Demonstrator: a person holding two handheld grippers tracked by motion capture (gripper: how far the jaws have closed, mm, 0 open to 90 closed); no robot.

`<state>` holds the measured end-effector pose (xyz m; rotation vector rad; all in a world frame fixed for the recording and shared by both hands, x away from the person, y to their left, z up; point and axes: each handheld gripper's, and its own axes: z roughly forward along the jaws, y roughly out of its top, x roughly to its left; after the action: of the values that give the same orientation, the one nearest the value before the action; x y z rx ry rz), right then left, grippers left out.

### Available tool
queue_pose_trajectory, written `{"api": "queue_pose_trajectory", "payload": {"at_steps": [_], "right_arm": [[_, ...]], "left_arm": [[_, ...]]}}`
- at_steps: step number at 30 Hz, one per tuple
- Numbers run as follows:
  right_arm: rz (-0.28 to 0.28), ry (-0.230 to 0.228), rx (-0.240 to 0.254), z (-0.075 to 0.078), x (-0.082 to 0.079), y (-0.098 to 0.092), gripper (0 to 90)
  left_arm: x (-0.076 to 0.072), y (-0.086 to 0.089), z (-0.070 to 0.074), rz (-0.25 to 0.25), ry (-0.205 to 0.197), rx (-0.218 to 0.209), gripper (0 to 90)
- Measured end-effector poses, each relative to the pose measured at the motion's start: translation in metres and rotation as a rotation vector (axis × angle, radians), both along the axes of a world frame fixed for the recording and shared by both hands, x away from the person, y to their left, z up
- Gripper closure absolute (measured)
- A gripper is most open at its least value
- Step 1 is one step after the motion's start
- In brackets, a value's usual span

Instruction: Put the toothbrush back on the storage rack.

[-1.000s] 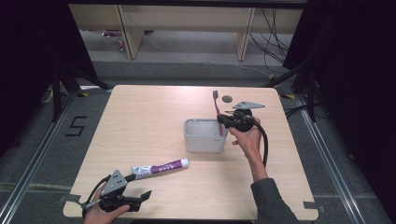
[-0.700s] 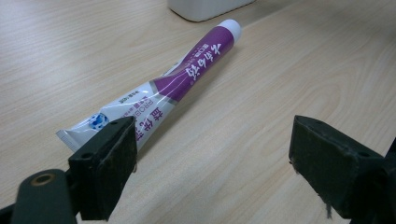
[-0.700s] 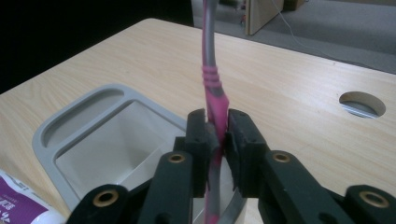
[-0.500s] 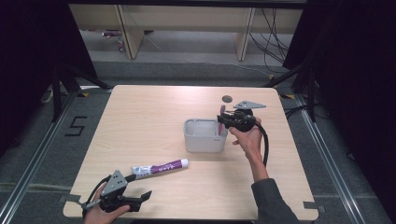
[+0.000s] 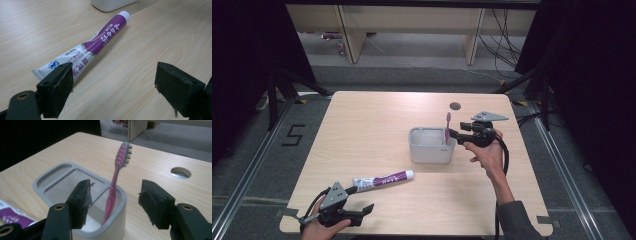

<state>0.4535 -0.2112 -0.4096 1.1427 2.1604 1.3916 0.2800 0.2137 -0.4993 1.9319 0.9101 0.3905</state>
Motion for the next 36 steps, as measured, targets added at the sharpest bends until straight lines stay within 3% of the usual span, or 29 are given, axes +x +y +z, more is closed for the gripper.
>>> {"api": "queue_pose_trajectory", "payload": {"at_steps": [2, 7, 10, 12, 16, 17, 18, 20, 22, 23, 26, 27, 29, 30, 32, 34, 36], "right_arm": [[-0.005, -0.019, -0.019, 0.002, -0.011, -0.008, 40.4], [0.006, -0.007, -0.014, 0.0, -0.025, -0.012, 39.6], [0.017, -0.014, -0.014, -0.004, -0.034, -0.017, 39.4], [0.02, -0.028, -0.039, -0.01, -0.039, -0.022, 39.0], [0.02, 0.029, -0.047, -0.021, -0.053, -0.031, 39.1], [0.021, 0.004, -0.065, -0.024, -0.053, -0.034, 39.0], [0.015, 0.036, -0.041, -0.025, -0.057, -0.034, 39.1], [0.02, 0.013, -0.07, -0.026, -0.058, -0.037, 39.1], [0.015, 0.021, -0.075, -0.03, -0.062, -0.04, 38.9], [0.008, 0.043, -0.054, -0.033, -0.065, -0.039, 38.7], [0.004, 0.05, -0.076, -0.041, -0.07, -0.043, 38.7], [0.002, 0.077, -0.085, -0.044, -0.075, -0.044, 38.5], [0.002, 0.057, -0.085, -0.047, -0.076, -0.045, 38.3], [0.0, 0.085, -0.081, -0.051, -0.08, -0.046, 37.4], [0.02, 0.076, -0.086, -0.053, -0.08, -0.047, 36.9], [0.0, 0.112, -0.078, -0.055, -0.086, -0.046, 35.5], [0.01, 0.101, -0.109, -0.06, -0.09, -0.048, 33.1]], "left_arm": [[0.0, 0.0, 0.0, 0.006, 0.002, -0.004, 15.0], [0.0, 0.001, 0.0, 0.006, 0.001, -0.002, 15.0], [0.001, 0.002, 0.0, 0.001, 0.0, 0.013, 15.0], [0.0, 0.001, 0.0, 0.005, 0.003, 0.01, 15.0], [0.0, 0.002, 0.0, 0.005, 0.003, 0.011, 15.1], [0.0, 0.001, 0.0, 0.007, 0.002, 0.003, 15.0], [0.0, 0.001, 0.001, 0.005, 0.002, 0.008, 15.0], [0.0, 0.001, 0.0, 0.002, -0.001, 0.005, 15.0], [0.0, 0.001, 0.001, 0.0, -0.002, 0.005, 15.0], [0.0, 0.001, 0.001, -0.005, -0.007, 0.008, 15.0], [-0.001, 0.001, 0.002, 0.002, -0.003, 0.014, 15.1], [-0.001, 0.001, 0.002, 0.001, -0.004, 0.015, 15.1], [0.0, 0.001, 0.002, -0.006, -0.006, 0.015, 15.1], [0.0, 0.0, 0.001, -0.011, -0.007, 0.01, 15.1], [0.0, -0.001, 0.001, -0.011, -0.003, 0.012, 15.1], [0.0, -0.001, 0.001, -0.015, -0.003, 0.017, 15.1], [0.0, -0.001, 0.001, -0.021, -0.004, 0.024, 15.1]]}}
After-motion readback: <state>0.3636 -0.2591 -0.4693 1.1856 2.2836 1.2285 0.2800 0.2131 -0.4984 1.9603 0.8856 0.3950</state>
